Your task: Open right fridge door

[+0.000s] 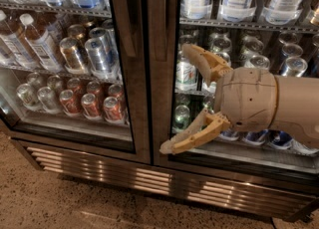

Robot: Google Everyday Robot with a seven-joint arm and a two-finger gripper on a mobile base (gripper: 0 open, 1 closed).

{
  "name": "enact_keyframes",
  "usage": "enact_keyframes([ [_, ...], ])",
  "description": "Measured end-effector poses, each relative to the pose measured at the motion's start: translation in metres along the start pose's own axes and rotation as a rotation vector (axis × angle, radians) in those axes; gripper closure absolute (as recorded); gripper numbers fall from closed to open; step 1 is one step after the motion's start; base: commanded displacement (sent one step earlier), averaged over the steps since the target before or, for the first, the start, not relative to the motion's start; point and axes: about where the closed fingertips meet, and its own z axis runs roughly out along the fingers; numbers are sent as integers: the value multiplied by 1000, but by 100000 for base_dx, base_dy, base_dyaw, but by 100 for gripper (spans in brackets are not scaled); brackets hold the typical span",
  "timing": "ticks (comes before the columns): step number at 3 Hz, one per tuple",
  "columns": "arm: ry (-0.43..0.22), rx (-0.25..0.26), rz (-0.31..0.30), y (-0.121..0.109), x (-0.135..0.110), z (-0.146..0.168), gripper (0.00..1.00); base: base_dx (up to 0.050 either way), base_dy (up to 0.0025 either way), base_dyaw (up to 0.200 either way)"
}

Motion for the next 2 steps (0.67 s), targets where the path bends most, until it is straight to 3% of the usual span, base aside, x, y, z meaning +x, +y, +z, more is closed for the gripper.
enact_keyframes([
  [1, 11, 7, -54, 6, -29, 0, 0, 0, 0, 0],
  [2, 11, 7, -54, 6, -29, 0, 0, 0, 0, 0],
])
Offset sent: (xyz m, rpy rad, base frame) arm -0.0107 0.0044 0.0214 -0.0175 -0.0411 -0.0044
